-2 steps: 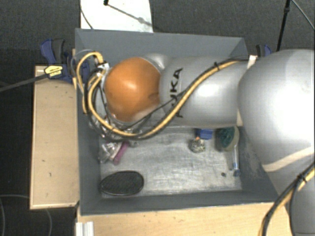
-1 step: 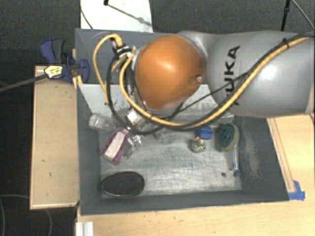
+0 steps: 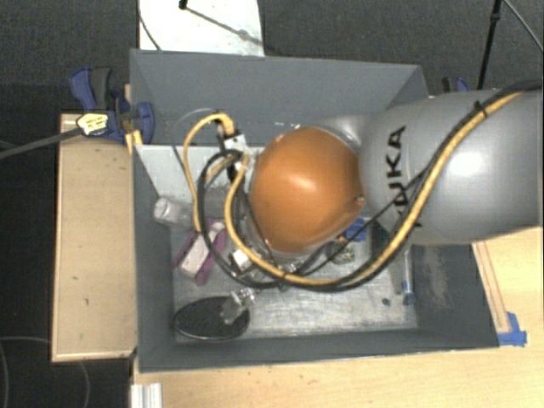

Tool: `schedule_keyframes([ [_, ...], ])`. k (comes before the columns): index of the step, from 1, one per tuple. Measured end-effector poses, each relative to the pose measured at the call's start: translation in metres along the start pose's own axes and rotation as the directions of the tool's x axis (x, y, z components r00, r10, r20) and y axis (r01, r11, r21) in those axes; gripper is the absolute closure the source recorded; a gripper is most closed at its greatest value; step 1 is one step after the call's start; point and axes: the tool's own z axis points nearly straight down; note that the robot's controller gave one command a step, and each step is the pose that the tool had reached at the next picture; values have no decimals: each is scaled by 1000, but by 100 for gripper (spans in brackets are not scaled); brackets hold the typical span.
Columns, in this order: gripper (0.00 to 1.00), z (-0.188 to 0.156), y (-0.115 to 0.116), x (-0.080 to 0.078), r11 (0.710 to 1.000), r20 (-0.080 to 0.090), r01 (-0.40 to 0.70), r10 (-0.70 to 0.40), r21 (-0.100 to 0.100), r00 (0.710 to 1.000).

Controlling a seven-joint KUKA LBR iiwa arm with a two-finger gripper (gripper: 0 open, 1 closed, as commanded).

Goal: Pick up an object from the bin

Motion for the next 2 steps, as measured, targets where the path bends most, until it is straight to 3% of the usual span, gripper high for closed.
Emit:
schedule_keyframes([
  [1, 0, 84, -10, -44, 883, -2, 470, -470, 7, 883],
  [2, 100, 81, -10, -43, 886, -4, 463, -463, 7, 886],
])
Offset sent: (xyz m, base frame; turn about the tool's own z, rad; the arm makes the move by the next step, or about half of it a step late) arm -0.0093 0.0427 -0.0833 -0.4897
